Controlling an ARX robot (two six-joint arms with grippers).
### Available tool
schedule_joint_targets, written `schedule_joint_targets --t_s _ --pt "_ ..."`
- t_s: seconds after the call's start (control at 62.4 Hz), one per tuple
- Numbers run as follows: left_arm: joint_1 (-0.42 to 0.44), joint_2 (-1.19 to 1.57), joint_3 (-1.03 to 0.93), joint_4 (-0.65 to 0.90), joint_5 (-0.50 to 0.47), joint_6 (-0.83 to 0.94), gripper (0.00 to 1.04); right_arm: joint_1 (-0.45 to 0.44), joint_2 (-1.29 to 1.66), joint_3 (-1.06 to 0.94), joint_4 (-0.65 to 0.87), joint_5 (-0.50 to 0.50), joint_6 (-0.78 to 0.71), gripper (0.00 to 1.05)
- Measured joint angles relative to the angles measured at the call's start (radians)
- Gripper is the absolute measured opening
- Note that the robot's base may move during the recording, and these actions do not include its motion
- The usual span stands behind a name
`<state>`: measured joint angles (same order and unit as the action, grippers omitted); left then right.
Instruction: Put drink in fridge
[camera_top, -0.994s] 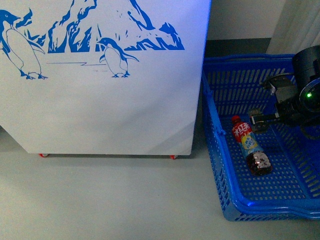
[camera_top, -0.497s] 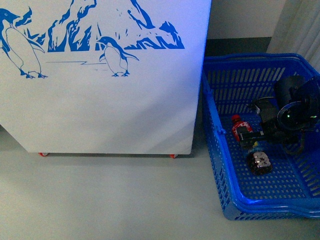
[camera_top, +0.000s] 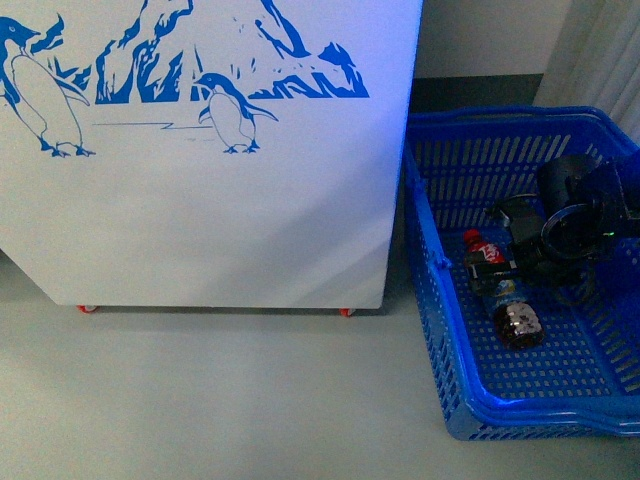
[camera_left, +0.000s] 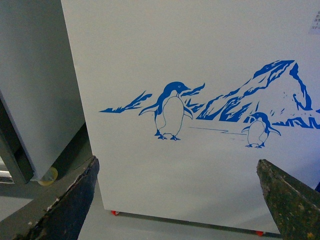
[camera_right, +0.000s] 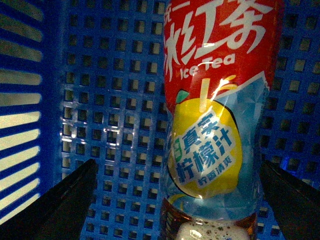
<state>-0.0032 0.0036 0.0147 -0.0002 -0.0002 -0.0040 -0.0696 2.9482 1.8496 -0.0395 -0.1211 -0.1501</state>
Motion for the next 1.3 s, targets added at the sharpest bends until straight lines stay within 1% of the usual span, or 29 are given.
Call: schedule_joint_targets --t_s 0.096,0.192,0.289,0.593,0.834,1.074,1.122,1.283,1.299 --pt "0.000 0.000 0.000 0.000 0.000 0.000 0.97 0.000 0.019 0.018 -0.003 0.005 -0.005 0.97" --pt "0.000 0.000 0.000 0.000 0.000 0.000 0.97 0.000 0.037 0.032 0.001 0.031 -0.032 0.97" --pt "0.000 0.000 0.000 0.000 0.000 0.000 0.97 -0.001 0.051 0.037 0.018 0.059 -0.080 0.97" --pt "0.000 0.000 0.000 0.000 0.000 0.000 0.97 -0.005 0.080 0.060 0.030 0.078 -0.206 0.97" --pt "0.000 0.000 0.000 0.000 0.000 0.000 0.97 -0.005 0.080 0.060 0.045 0.072 -0.237 0.97" --pt "0.000 0.000 0.000 0.000 0.000 0.000 0.97 -0.006 0.082 0.060 0.056 0.093 -0.257 0.97" --pt "0.000 0.000 0.000 0.000 0.000 0.000 0.97 -0.007 0.082 0.060 0.058 0.105 -0.258 0.94" --pt "0.000 0.000 0.000 0.000 0.000 0.000 0.97 -0.008 0.083 0.060 0.068 0.119 -0.258 0.72" --pt "0.000 0.000 0.000 0.000 0.000 0.000 0.97 -0.008 0.083 0.060 0.071 0.122 -0.258 0.69"
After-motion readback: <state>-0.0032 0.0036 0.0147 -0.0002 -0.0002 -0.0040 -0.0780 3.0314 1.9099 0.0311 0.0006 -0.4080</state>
